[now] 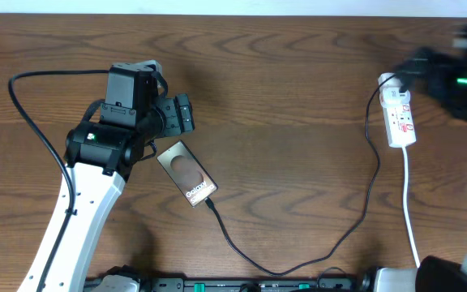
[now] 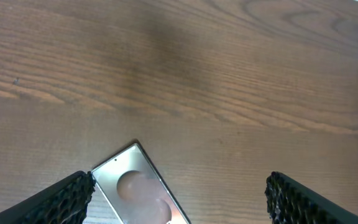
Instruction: Plug charger to phone and switch on socket
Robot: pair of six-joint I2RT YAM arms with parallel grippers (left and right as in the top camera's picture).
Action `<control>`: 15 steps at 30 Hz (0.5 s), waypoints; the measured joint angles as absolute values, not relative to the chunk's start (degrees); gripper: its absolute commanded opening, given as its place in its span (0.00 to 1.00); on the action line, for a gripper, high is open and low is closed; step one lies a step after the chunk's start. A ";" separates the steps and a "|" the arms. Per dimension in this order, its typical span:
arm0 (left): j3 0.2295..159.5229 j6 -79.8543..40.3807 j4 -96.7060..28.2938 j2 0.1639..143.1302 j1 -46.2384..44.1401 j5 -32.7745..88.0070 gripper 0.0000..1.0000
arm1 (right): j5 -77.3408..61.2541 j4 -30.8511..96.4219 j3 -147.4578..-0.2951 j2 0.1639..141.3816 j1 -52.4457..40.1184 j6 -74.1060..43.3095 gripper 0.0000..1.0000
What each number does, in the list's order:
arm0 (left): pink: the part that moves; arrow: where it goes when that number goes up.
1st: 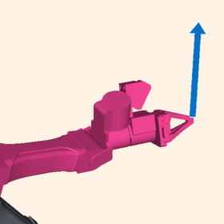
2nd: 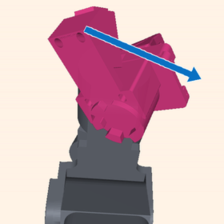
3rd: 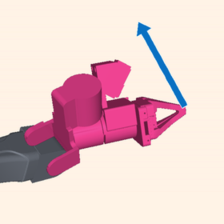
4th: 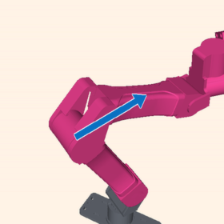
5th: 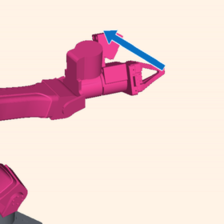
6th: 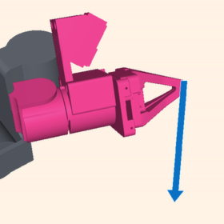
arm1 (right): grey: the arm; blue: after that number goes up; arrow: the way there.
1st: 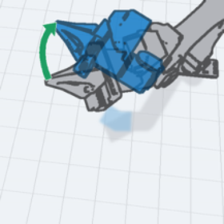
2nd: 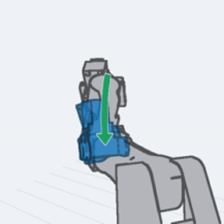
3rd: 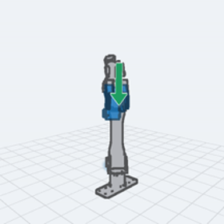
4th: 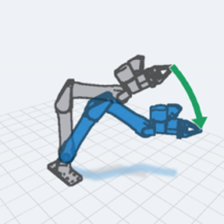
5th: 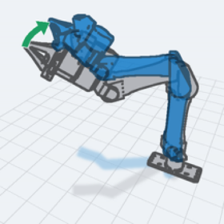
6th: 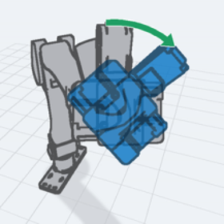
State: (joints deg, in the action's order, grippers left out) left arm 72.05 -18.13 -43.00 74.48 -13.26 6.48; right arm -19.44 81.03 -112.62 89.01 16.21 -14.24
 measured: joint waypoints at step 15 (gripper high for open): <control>72.05 -18.13 -43.07 74.48 -13.26 6.42 0.90 | -38.81 78.74 -113.34 116.33 34.48 15.18 0.99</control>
State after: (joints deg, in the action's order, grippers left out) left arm 72.05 -18.13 -43.07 74.48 -13.26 6.42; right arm -38.81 78.74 -113.34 116.33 34.48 15.18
